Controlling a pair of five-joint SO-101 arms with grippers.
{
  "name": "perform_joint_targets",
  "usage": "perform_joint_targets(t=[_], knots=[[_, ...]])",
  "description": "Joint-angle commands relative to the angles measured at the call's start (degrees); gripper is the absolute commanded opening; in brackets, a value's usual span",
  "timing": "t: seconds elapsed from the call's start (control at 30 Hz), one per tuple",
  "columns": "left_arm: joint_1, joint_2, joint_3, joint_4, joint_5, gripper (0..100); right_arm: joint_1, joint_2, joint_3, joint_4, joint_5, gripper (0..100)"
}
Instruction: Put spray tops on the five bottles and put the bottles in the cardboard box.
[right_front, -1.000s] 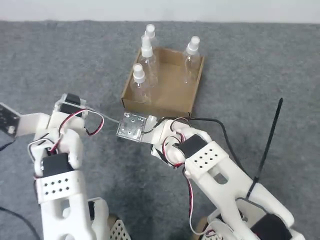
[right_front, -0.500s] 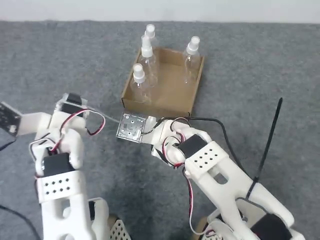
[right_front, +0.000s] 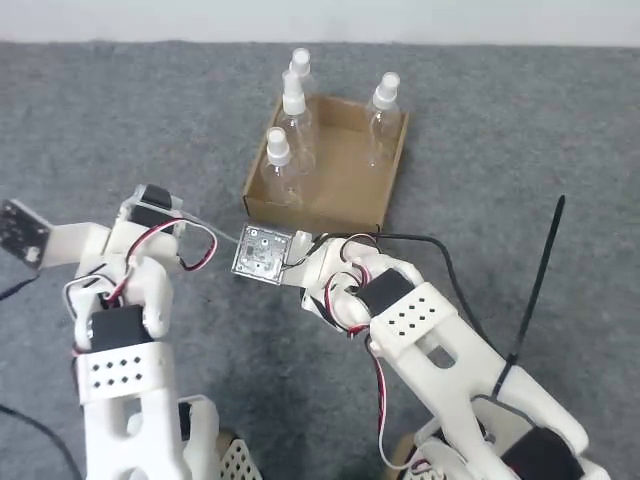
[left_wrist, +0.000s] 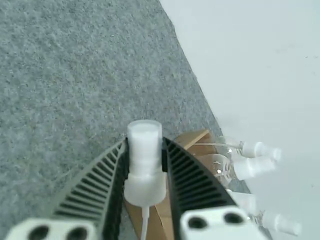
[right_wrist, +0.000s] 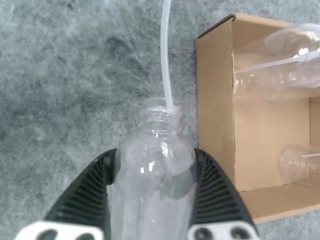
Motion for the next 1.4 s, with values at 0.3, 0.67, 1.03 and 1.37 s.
perform_joint_targets(t=[0.3,0.67,1.03,1.37], knots=[[5.01,-2.29,0.04,-0.88,-2.46,1,0.13,-4.09,-0.62,-1.54,0.35,0.9],[5.01,-2.2,0.84,-0.97,-2.46,1,1.1,-4.09,-0.79,-4.35,-8.09,0.9],[6.15,-2.2,1.01,-0.97,-2.55,1,0.75,-4.09,-1.05,-4.35,-12.92,1.2],[10.29,-2.2,1.98,-1.32,-2.55,1,0.57,-4.09,-0.97,-5.41,-13.36,1.2]])
